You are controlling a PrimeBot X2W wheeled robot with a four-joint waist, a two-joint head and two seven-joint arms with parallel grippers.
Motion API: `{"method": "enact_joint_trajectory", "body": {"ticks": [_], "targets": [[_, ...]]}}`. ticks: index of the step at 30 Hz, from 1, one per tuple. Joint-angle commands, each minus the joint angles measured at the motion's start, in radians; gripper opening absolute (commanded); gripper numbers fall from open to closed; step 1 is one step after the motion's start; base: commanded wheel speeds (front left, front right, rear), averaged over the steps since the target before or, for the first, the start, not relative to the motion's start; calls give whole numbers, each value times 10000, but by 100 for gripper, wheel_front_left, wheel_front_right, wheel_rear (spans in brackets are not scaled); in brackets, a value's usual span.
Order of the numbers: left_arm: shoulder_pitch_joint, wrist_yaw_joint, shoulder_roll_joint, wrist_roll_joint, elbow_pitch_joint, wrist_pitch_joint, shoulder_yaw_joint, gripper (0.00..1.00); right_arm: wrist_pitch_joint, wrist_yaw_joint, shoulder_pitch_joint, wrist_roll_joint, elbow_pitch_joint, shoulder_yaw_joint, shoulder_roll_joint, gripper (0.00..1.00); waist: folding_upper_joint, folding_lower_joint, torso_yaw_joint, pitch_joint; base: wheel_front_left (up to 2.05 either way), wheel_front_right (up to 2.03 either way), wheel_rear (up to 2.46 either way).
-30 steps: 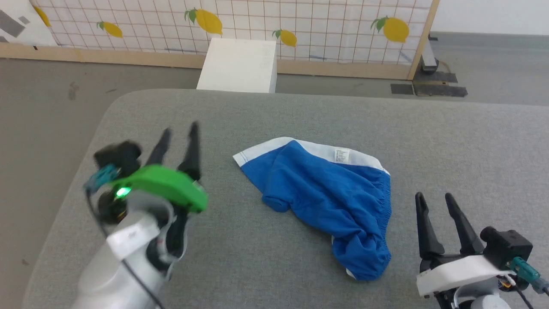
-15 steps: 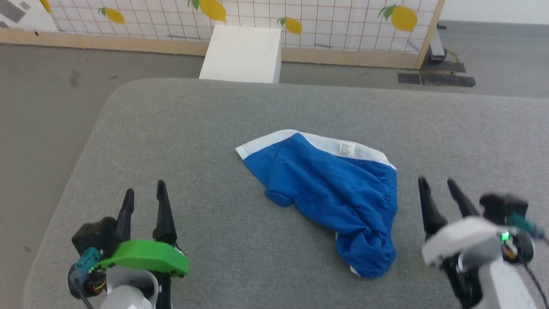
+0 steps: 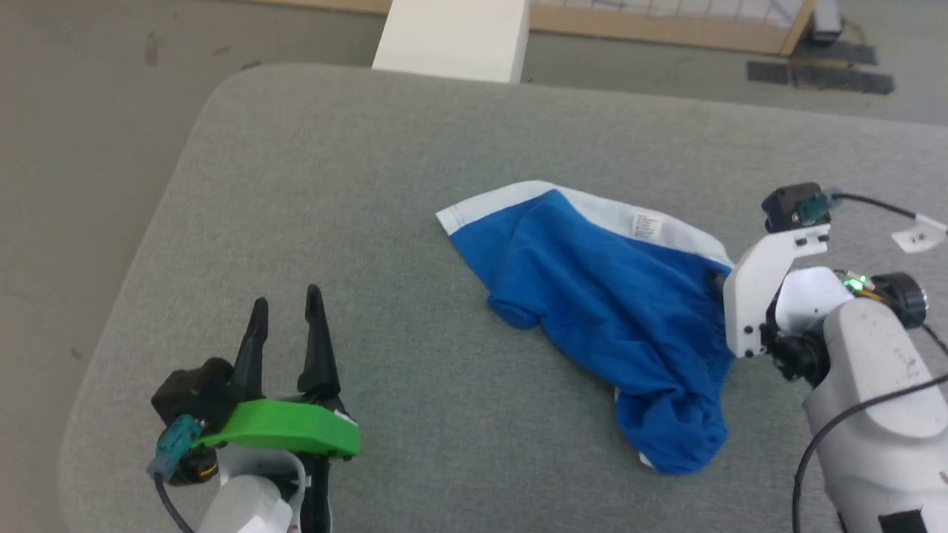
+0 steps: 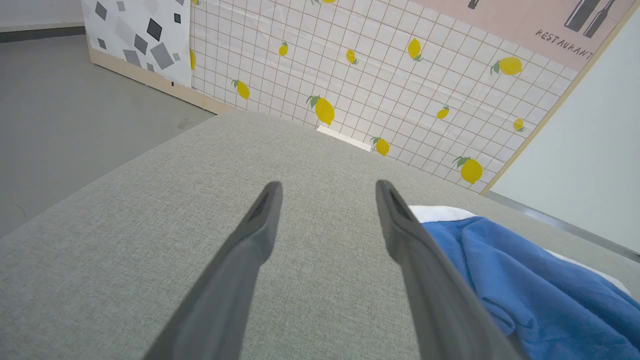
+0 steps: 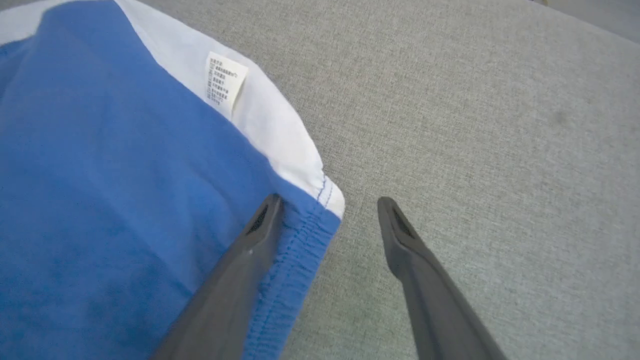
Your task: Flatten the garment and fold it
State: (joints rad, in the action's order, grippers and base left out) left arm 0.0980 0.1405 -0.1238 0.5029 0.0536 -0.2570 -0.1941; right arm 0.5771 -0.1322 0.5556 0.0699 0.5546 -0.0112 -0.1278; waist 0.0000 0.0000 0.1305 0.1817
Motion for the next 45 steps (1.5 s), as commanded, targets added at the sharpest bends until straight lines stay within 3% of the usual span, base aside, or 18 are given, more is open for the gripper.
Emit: {"method": "enact_joint_trajectory", "body": {"ticks": [1, 8, 9, 10, 11, 21, 29, 38, 45], "targets": [[233, -125, 87, -213, 49, -46, 67, 100, 193, 15, 257, -81, 27, 97, -112, 100, 0, 0, 422, 483, 0, 0, 0], [409, -473, 413, -423, 276, -47, 323, 100, 589, 15, 394, -157, 116, 406, -277, 100, 0, 0, 663, 955, 0, 0, 0], [486, -591, 501, -497, 369, -47, 390, 100, 739, 15, 315, -158, 228, 410, -295, 91, 0, 0, 709, 1026, 0, 0, 0], [508, -630, 528, -521, 406, -47, 419, 100, 741, 15, 298, -151, 229, 425, -303, 20, 0, 0, 713, 1038, 0, 0, 0], [527, -657, 547, -544, 434, -47, 439, 100, 701, 15, 294, -152, 211, 428, -320, 0, 0, 0, 707, 1042, 0, 0, 0], [1242, -1156, 652, -529, 826, 177, 129, 100, -396, 15, -136, 206, -995, 247, -200, 0, 0, 0, 90, 614, 0, 0, 0], [3730, -1573, 355, -550, 2046, 1961, -379, 100, -485, 15, -710, 489, -2612, 563, -32, 0, 0, 0, -716, 877, 0, 0, 0], [6242, -1575, -182, -829, 5403, 5179, -1002, 100, -401, 15, -885, 1006, -3746, 1399, 160, 0, 0, 0, -1697, 1480, 0, 0, 0], [7103, -1878, -408, -969, 6687, 6009, -1363, 100, -465, 15, -916, 1301, -4078, 1804, 169, 0, 0, 0, -2008, 1876, 0, 0, 0]]}}
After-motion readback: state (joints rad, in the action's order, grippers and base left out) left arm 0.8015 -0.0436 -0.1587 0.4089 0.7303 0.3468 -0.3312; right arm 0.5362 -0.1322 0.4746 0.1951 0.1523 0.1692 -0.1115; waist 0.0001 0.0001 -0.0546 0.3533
